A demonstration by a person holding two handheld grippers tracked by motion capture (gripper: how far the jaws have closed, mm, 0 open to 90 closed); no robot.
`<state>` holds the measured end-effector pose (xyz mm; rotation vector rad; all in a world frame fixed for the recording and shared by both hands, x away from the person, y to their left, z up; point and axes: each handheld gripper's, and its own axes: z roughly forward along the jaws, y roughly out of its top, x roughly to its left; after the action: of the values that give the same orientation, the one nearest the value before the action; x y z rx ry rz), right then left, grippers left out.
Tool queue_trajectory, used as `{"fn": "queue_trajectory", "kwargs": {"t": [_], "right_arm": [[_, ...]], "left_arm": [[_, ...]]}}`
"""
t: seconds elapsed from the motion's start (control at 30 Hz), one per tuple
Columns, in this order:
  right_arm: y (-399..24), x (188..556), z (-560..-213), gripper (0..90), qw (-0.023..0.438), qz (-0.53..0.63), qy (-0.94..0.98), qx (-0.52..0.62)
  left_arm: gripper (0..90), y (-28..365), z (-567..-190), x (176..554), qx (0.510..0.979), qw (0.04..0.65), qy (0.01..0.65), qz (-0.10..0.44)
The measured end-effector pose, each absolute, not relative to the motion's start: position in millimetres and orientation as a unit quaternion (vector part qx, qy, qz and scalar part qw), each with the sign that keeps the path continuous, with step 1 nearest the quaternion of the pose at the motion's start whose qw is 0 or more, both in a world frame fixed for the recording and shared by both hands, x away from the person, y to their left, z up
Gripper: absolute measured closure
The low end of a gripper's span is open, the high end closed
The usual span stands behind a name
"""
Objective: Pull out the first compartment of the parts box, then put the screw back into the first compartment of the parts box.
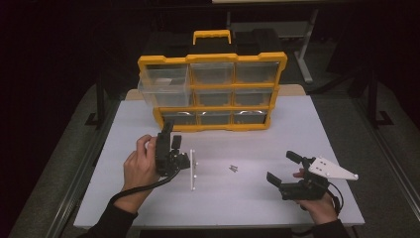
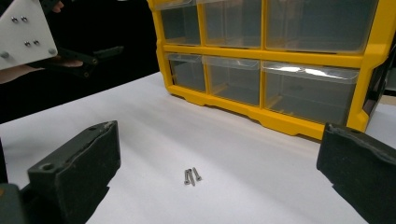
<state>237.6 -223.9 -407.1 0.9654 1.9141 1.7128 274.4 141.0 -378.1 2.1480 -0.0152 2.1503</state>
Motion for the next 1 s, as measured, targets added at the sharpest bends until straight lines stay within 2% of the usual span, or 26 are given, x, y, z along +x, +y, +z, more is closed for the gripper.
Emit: {"fn": "queue_trajectory", "kwargs": {"t": [0.7, 1.0], "right_arm": [[-224.5, 237.7, -406.8, 0.0, 0.200, 0.612, 0.683, 0.345], [-225.3, 237.7, -406.5, 0.0, 0.202, 0.614, 0.683, 0.340]], "left_arm": [[14.2, 134.7, -413.1, 268.5, 0.726, 0.046, -0.005, 0.686], [3.3, 128.9, -421.2, 268.1, 0.734, 0.049, 0.007, 0.677]]}}
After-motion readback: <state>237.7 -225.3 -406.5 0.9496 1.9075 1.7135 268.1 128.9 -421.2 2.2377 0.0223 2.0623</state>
